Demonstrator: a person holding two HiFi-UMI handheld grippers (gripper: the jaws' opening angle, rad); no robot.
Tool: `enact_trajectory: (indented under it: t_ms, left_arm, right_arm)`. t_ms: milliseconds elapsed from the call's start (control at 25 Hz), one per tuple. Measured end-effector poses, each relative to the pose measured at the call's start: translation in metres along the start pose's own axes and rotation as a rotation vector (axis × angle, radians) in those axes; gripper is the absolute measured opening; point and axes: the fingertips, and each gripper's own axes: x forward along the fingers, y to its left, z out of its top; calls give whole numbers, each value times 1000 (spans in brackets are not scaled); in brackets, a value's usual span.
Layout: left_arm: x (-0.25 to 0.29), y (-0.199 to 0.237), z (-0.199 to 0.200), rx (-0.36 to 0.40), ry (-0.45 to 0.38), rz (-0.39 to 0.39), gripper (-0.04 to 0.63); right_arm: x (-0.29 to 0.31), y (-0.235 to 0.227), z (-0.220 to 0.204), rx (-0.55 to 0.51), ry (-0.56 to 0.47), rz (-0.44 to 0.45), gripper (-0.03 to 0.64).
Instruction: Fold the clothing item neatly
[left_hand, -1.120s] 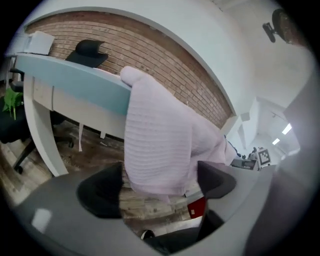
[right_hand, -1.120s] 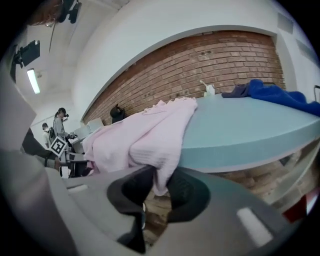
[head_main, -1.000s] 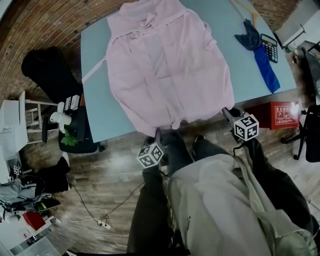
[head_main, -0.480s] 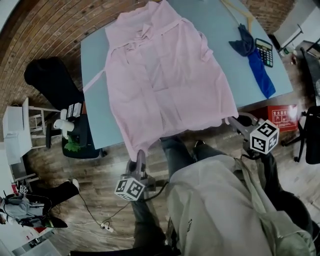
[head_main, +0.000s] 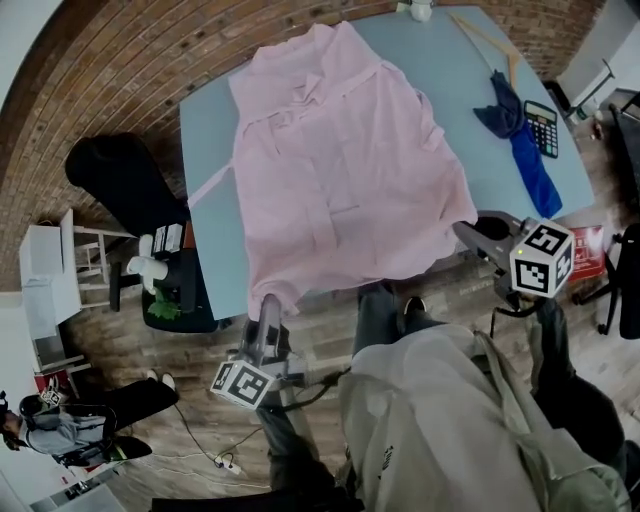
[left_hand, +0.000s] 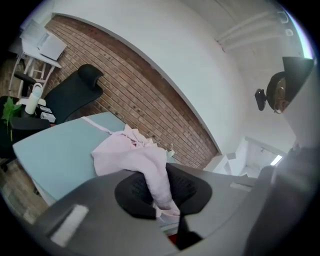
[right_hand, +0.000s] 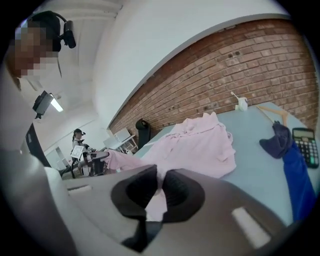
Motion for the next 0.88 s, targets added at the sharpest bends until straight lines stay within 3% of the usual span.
enact_trajectory:
  t_ms: [280,560,680,880]
  left_arm:
    - [74,32,98,102,12,-7,44]
    - [205,82,170,141,54,-65,44]
    - [261,103,179,119,96,-87,44]
    - [322,152,156,78,202,-47,48]
  right_arm:
    - [48,-52,93,-91,-6,-87,14]
    - [121,-143,164,-128,12,-214,14]
    - [153,-187,179,-101,37,-242,14]
    - [203,-239,160,-149,202,-312,14]
